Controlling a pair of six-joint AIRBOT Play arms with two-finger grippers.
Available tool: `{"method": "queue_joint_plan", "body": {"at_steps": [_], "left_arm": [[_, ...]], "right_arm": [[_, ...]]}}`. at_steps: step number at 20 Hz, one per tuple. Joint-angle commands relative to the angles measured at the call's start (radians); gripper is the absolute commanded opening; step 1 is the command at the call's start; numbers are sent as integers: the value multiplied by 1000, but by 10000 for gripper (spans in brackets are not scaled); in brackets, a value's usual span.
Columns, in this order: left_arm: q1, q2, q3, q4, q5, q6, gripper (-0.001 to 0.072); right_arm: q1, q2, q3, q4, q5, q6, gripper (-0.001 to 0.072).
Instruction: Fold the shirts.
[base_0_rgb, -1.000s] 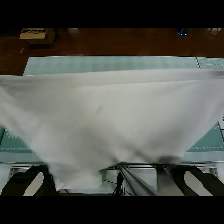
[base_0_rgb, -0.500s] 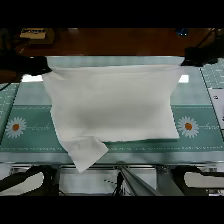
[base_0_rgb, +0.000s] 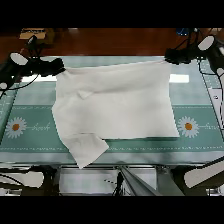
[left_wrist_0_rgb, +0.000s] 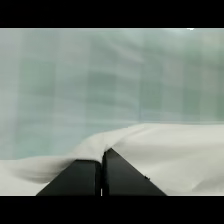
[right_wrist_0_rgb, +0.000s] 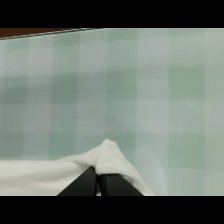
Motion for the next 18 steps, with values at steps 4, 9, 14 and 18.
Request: {"method": "queue_joint_plan", "body": {"at_steps": [4,9,14,18], "left_arm": [[0,-52,-1,-13,4,127,16],[23,-43,25,-9,-338,135,16],[102,-43,57,-8,-661,153,16],[137,-46,56,29,-703,147,16]], "right_arm": [[1,-53,0,11,-18,-31,28],[-2,-5,0,-12,302,-24,27],[-2,32,0,-119,589,-47,28],[-2,32,0,-196,665,-46,27]]}}
